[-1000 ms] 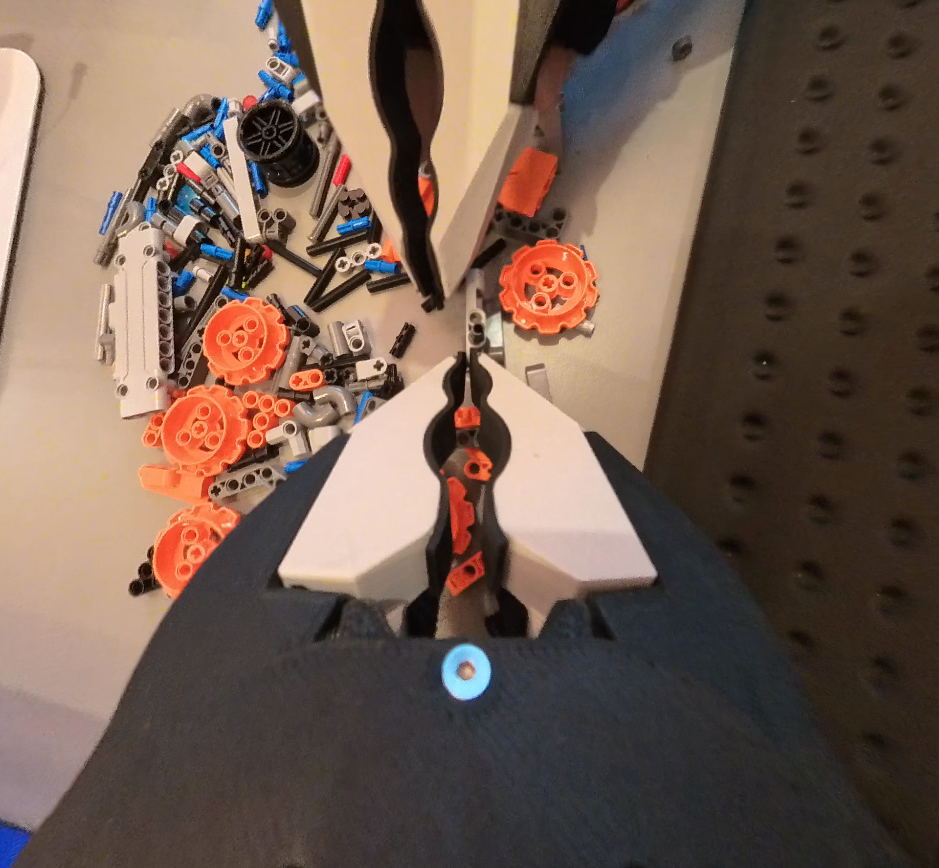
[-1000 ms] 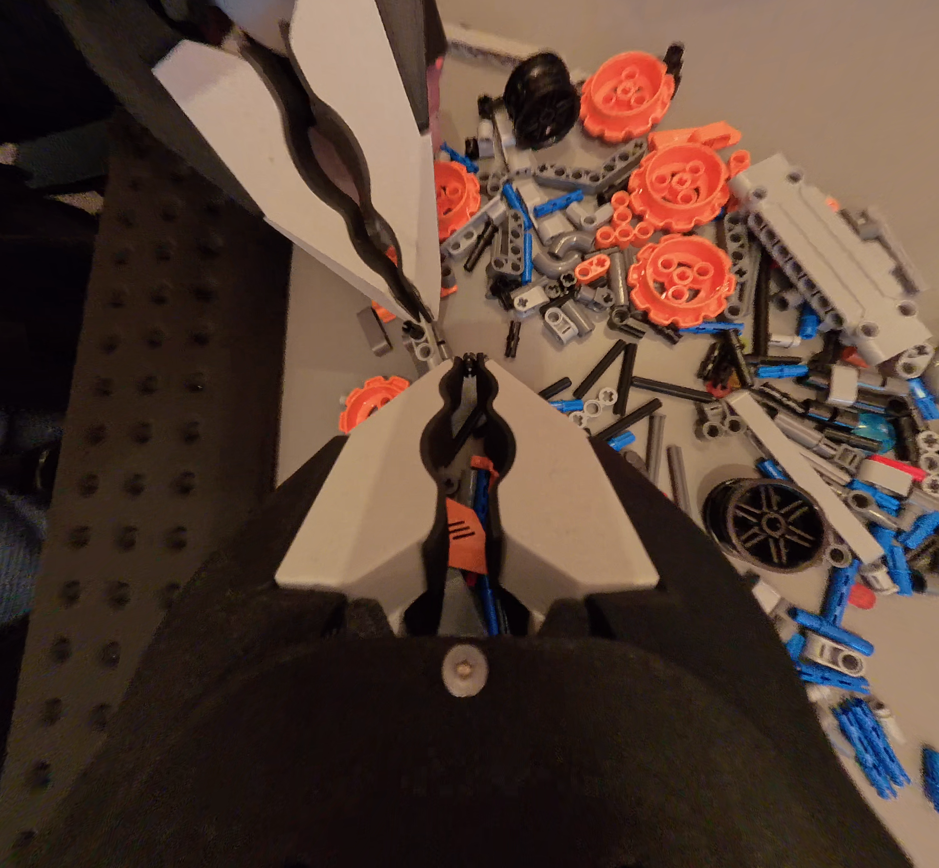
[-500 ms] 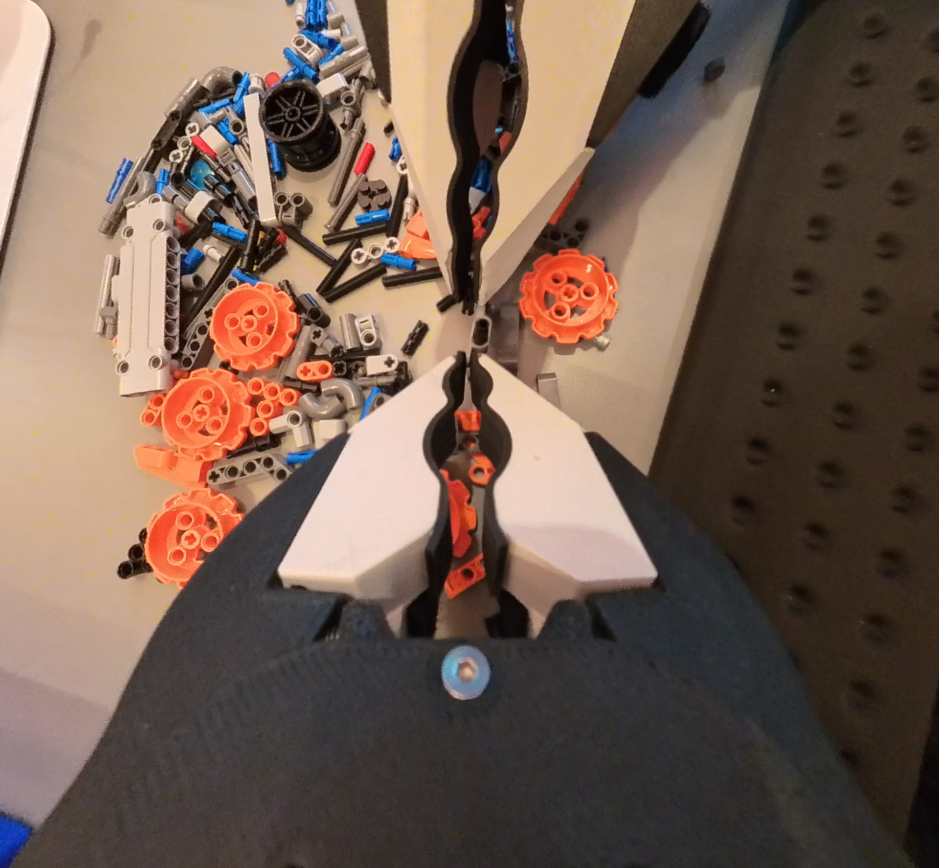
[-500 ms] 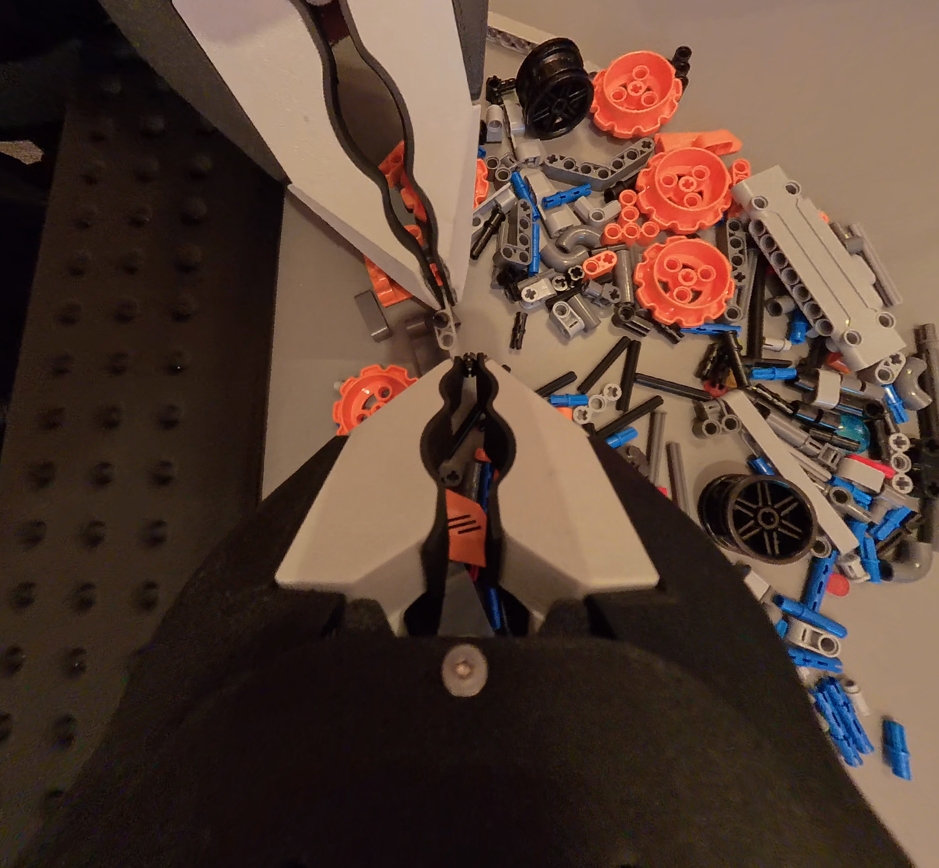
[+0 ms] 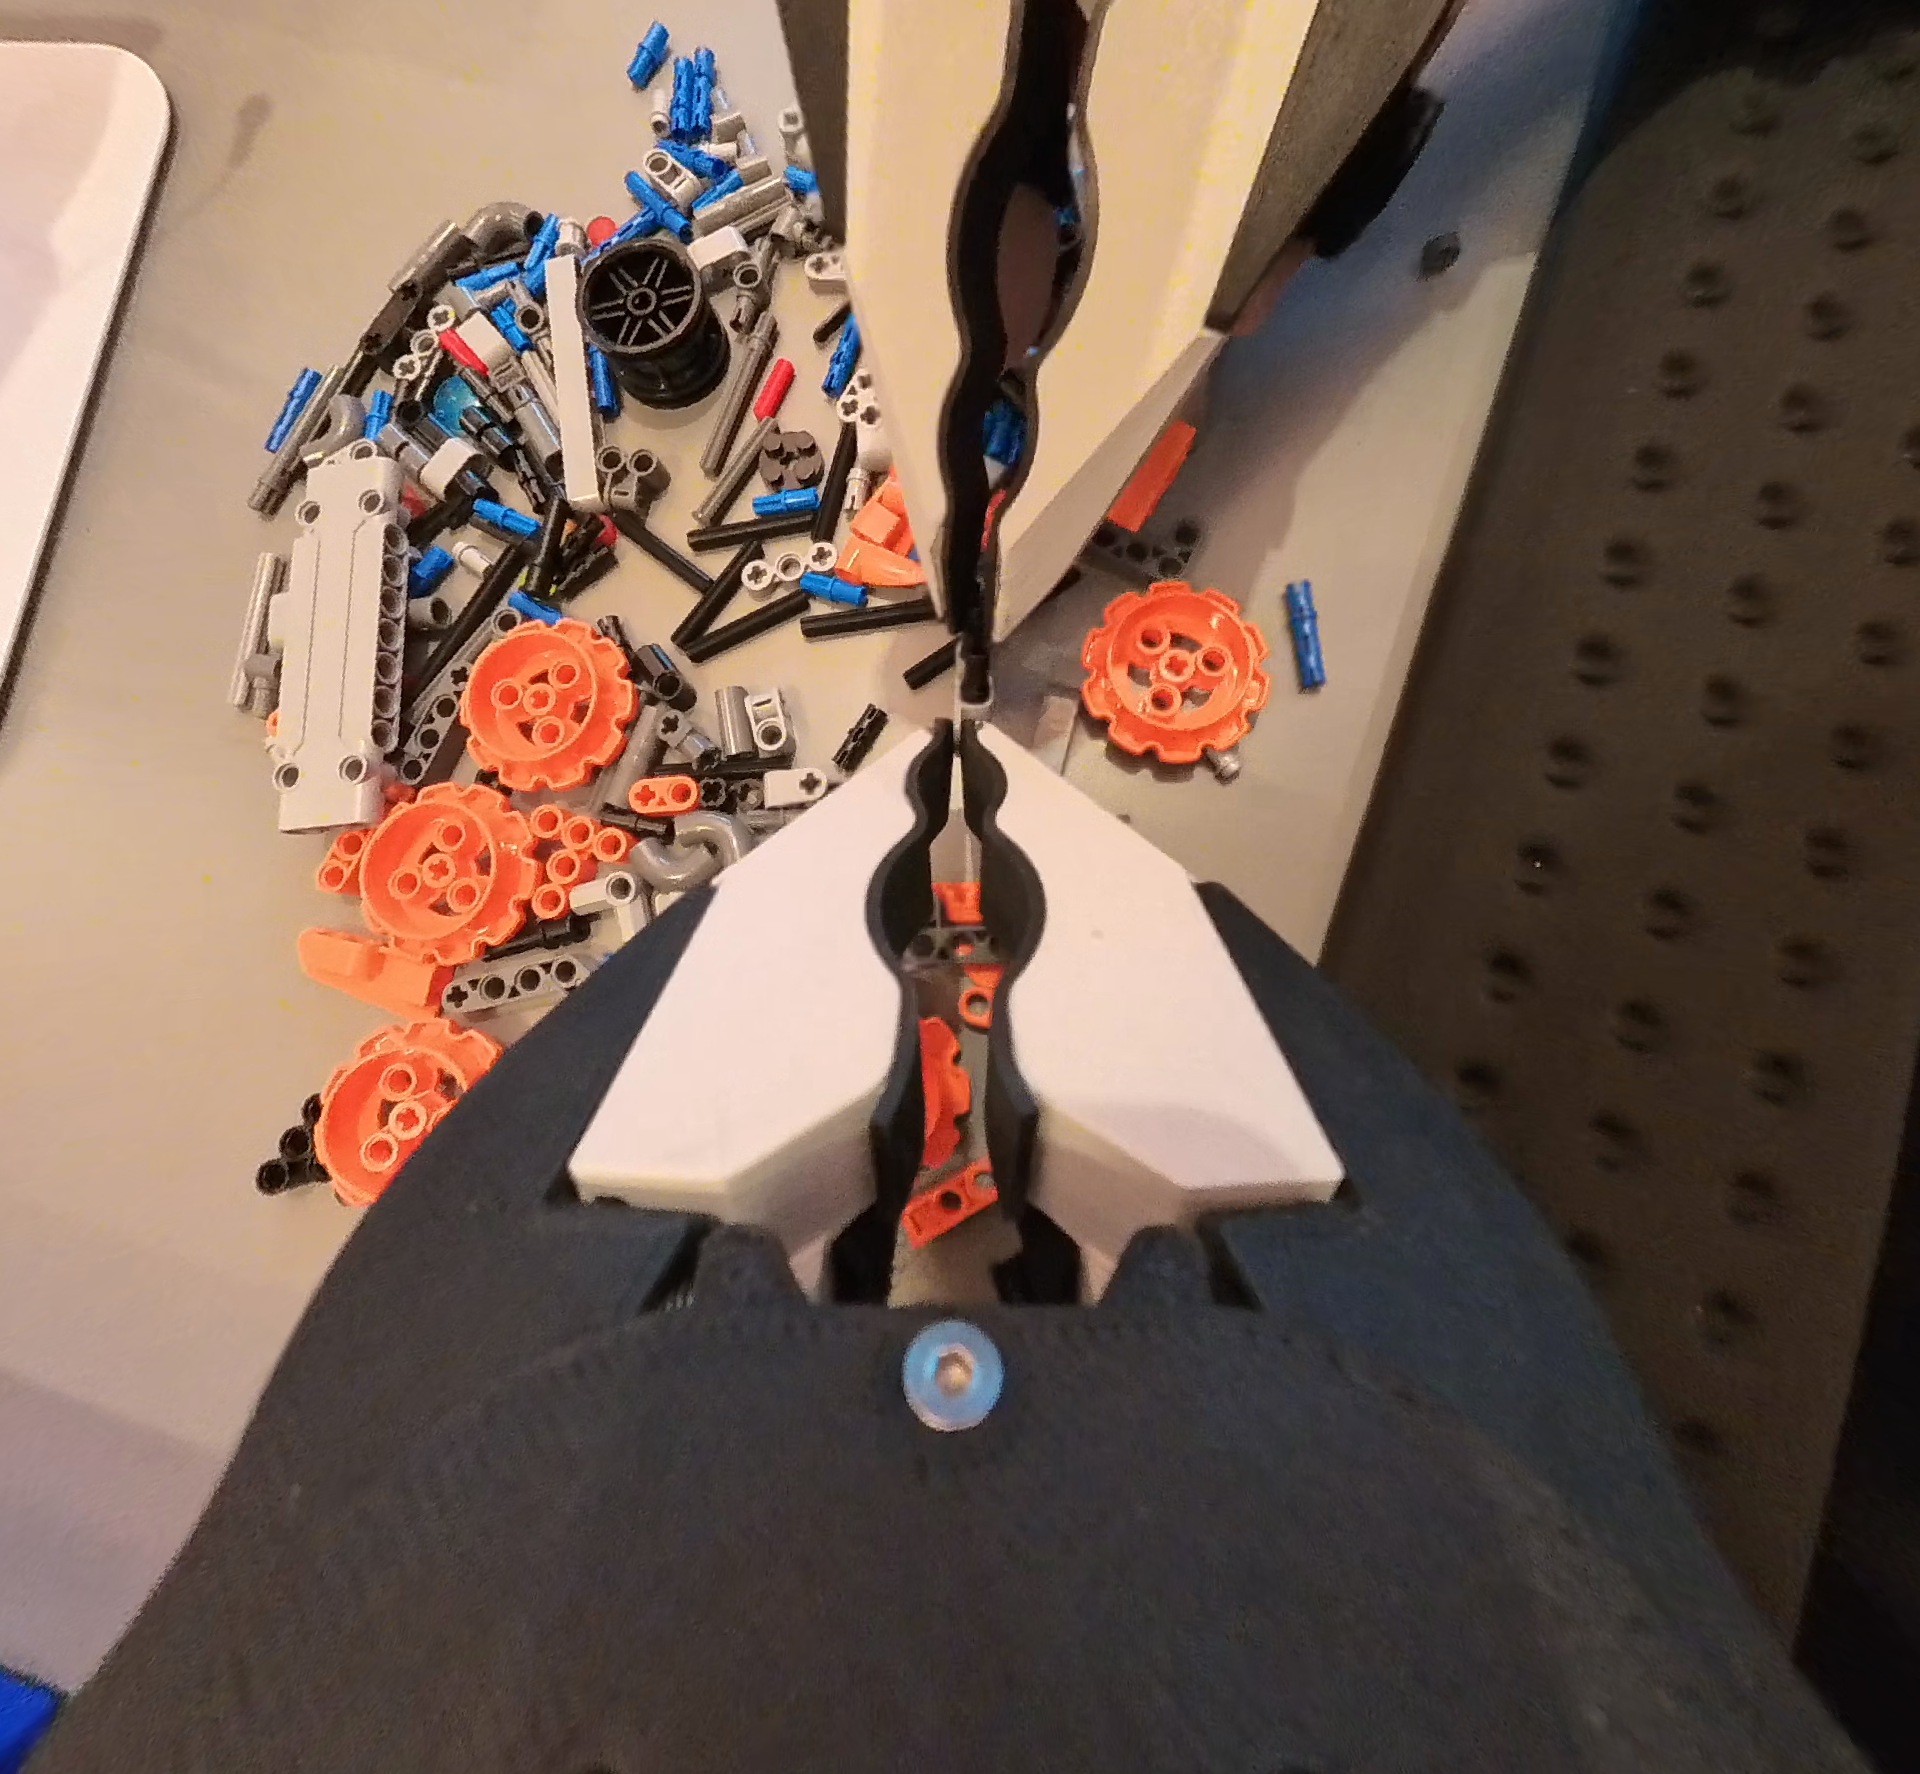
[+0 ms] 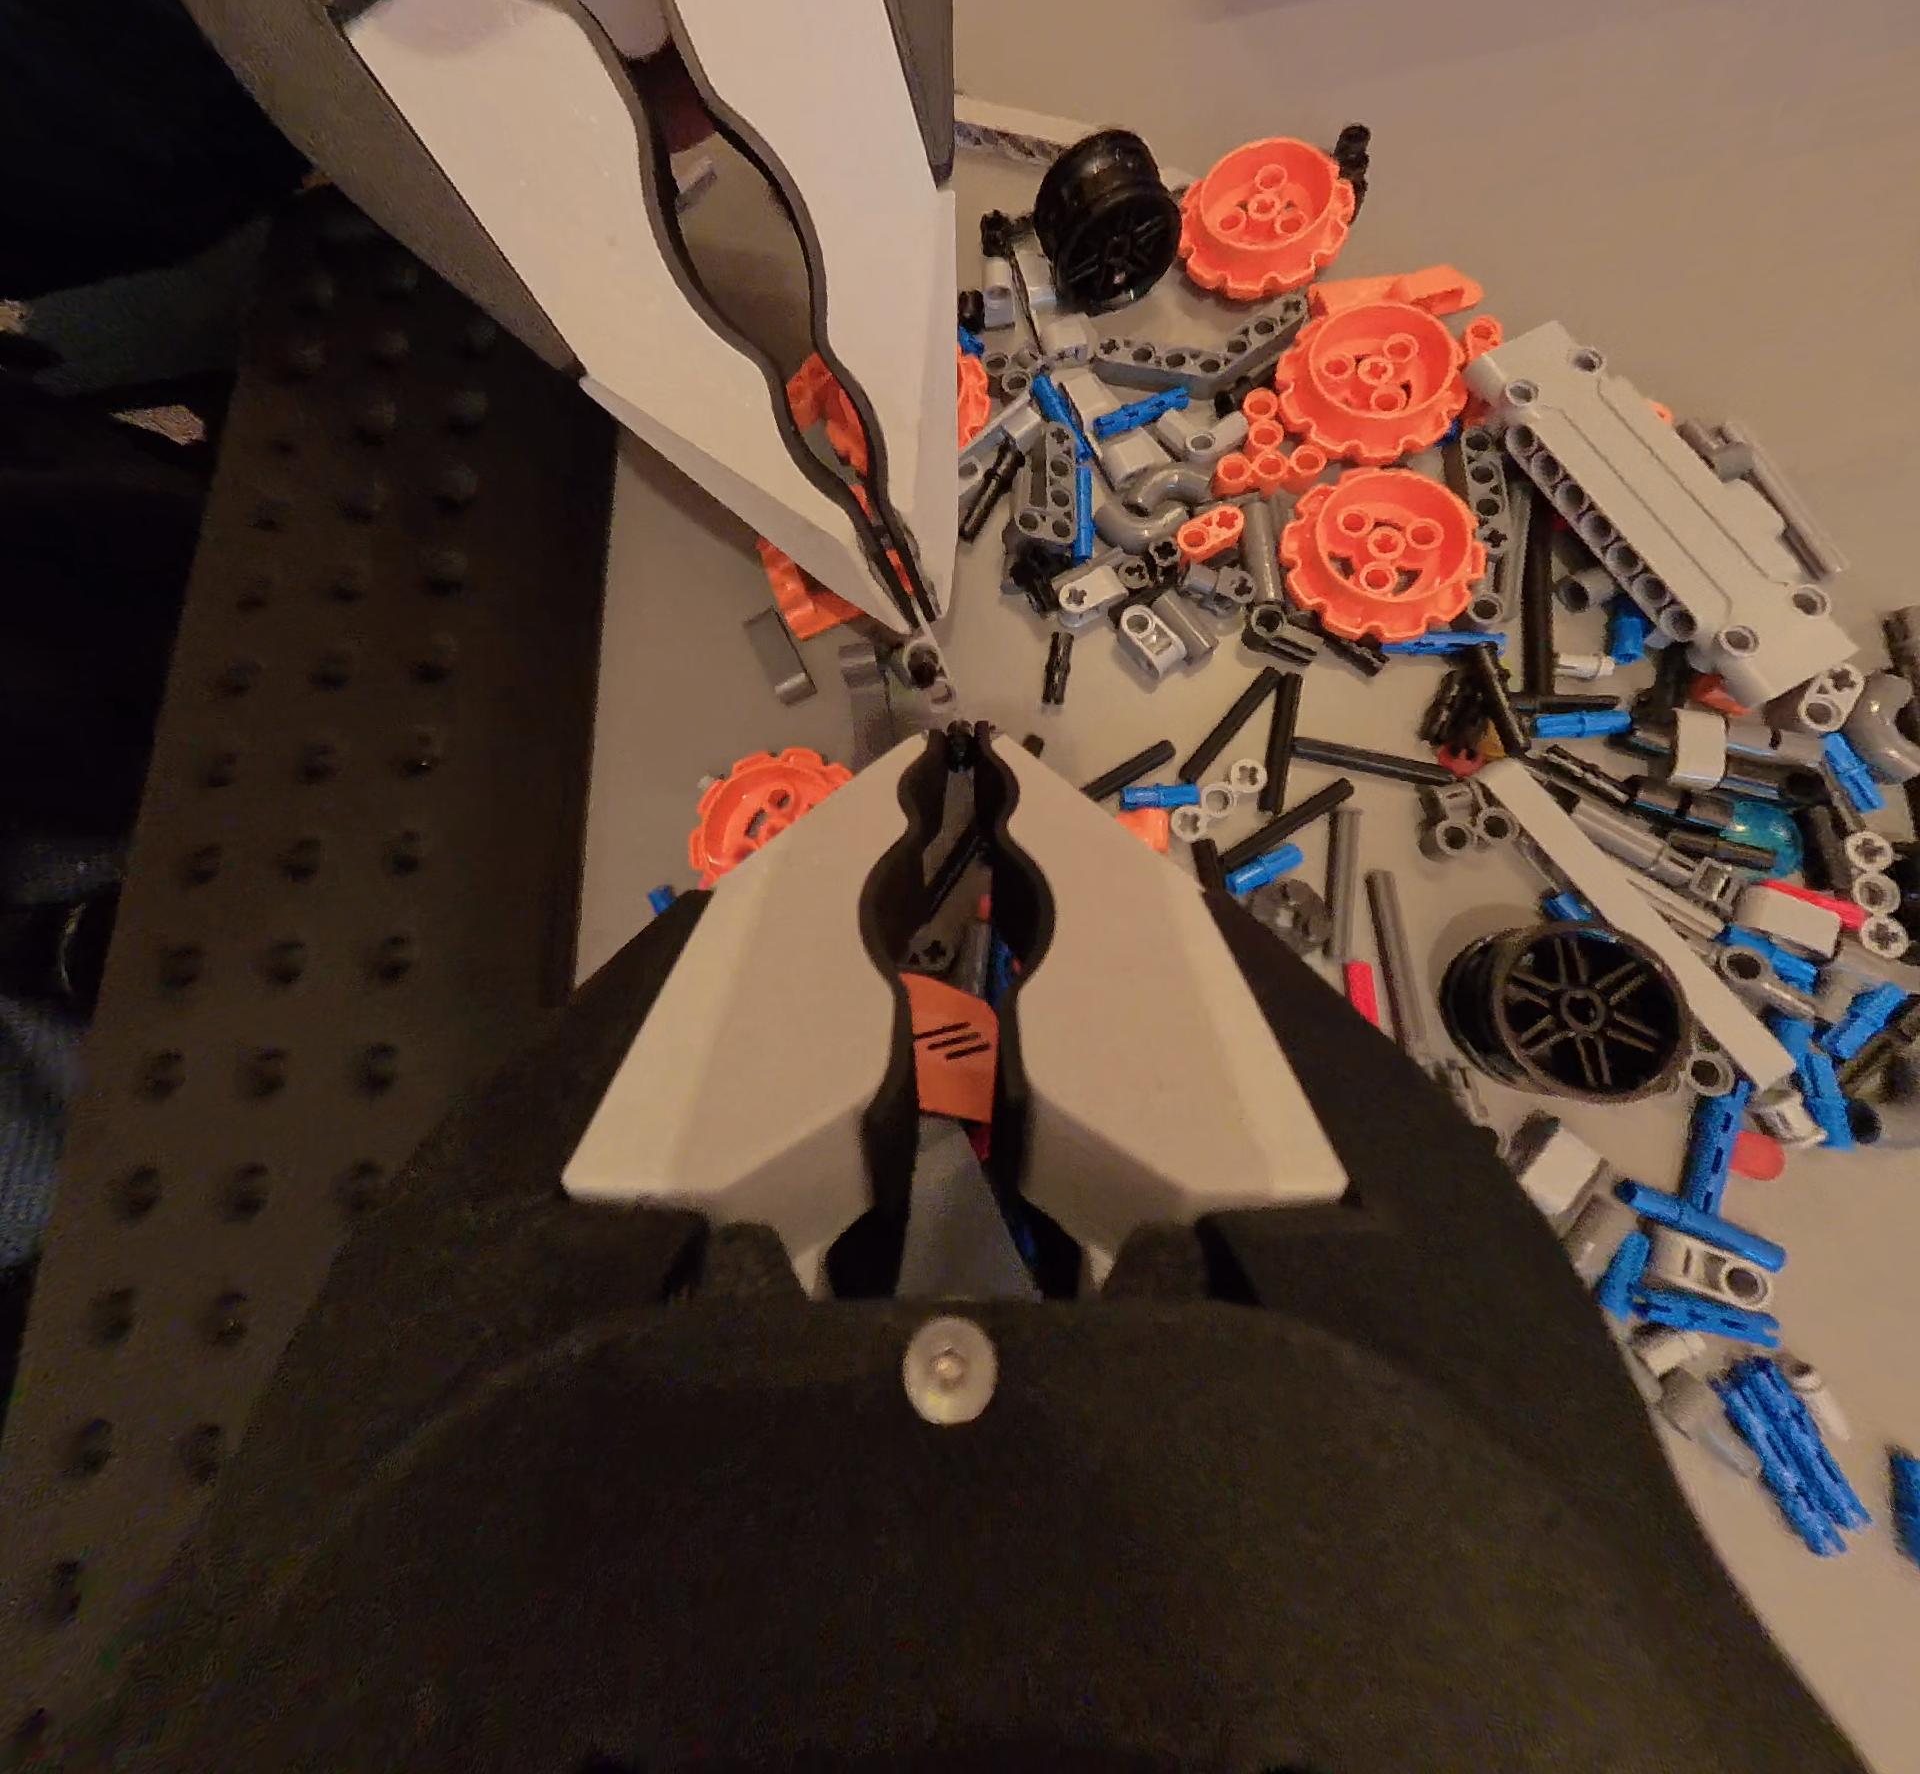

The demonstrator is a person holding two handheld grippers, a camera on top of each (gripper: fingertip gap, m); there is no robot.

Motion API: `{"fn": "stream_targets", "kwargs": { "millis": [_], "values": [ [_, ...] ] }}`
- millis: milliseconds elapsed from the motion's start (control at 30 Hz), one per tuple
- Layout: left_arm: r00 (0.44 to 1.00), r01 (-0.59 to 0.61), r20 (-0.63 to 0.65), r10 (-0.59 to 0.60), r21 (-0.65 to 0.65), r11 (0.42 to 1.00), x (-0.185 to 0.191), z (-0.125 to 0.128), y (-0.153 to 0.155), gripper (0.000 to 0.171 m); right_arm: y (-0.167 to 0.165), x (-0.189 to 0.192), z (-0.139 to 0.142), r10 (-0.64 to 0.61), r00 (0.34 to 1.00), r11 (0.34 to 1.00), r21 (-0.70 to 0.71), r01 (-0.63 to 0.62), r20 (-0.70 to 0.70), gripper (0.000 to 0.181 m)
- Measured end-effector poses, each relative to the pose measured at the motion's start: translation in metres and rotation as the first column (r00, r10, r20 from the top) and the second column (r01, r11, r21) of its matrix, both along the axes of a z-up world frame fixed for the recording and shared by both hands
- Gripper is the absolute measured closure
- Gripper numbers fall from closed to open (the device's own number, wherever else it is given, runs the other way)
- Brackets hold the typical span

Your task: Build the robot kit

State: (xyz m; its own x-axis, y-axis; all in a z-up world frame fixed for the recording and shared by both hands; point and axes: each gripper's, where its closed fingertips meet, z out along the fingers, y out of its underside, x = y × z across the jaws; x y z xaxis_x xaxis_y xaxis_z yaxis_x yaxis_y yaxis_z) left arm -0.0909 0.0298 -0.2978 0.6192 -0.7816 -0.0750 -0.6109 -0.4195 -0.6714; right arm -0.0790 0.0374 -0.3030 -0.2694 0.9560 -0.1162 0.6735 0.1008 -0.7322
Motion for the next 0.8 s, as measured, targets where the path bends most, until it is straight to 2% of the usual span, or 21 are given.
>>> {"fn": "stream_targets", "kwargs": {
  "millis": [233,567,800],
  "values": [
    [1.000,0.011,0.022,-0.011,-0.001,1.000,0.008,0.001,0.002,0.171,-0.005,0.003,-0.011,0.021,0.999,1.000,0.002,-0.021,0.038,0.179],
    [0.998,0.058,0.034,-0.058,-0.004,0.998,0.016,-0.004,0.004,0.170,0.001,0.004,-0.014,0.006,0.999,0.999,-0.039,-0.004,0.047,0.180],
    [0.997,0.069,0.022,-0.070,0.046,0.997,0.017,-0.001,0.007,0.171,0.000,0.004,-0.014,0.008,0.999,0.999,-0.050,-0.005,0.048,0.180]
  ]
}}
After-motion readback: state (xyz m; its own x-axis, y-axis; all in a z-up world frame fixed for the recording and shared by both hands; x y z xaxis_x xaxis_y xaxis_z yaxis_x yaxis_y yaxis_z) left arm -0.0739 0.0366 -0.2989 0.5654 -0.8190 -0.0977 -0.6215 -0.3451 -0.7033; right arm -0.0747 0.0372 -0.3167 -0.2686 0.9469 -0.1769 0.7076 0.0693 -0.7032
